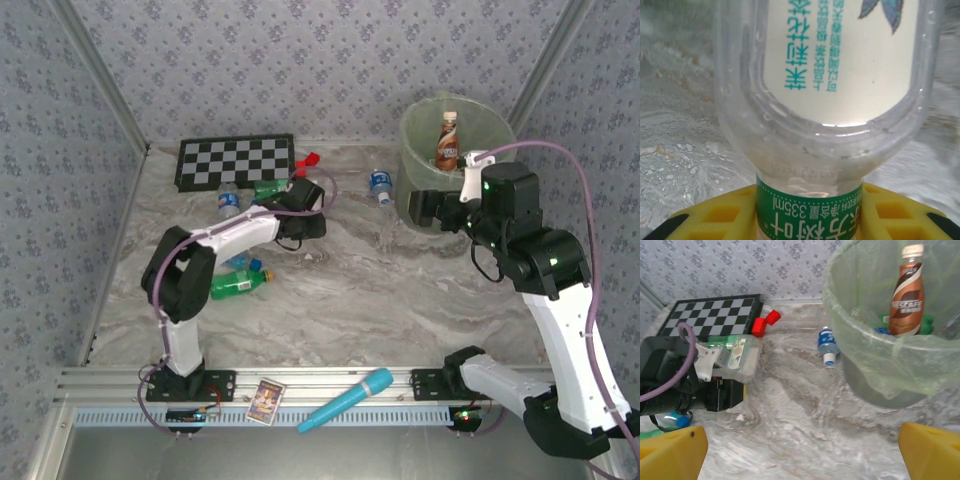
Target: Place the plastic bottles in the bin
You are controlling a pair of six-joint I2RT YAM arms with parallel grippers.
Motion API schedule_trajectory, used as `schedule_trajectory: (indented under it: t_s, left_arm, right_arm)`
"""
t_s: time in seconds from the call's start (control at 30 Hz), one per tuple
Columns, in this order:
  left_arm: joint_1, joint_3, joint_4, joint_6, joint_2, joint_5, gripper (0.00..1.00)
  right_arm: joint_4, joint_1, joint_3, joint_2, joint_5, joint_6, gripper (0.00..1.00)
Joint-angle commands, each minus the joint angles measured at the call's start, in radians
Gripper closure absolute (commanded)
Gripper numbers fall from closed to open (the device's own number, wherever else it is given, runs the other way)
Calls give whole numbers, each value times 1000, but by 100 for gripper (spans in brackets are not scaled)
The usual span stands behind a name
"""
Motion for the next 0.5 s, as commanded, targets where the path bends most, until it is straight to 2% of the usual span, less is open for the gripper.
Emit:
schedule_trajectory:
  t_s: [0.0, 0.13, 0.27, 0.47]
  left_arm:
    - [-13, -18, 35, 76, -132, 58, 62]
    - [-18, -38, 67, 117, -239, 199, 63]
    - [-35, -47, 50, 172, -338, 276, 63]
    - [-66, -75, 40, 230, -459, 345, 63]
  right_arm:
    - [61, -7, -21, 6, -92, 103, 1]
    - [173, -47, -76, 1, -218, 197, 0]
    - [300, -93, -139, -1, -347, 322, 0]
    - [446, -82, -193, 10, -402, 428, 3]
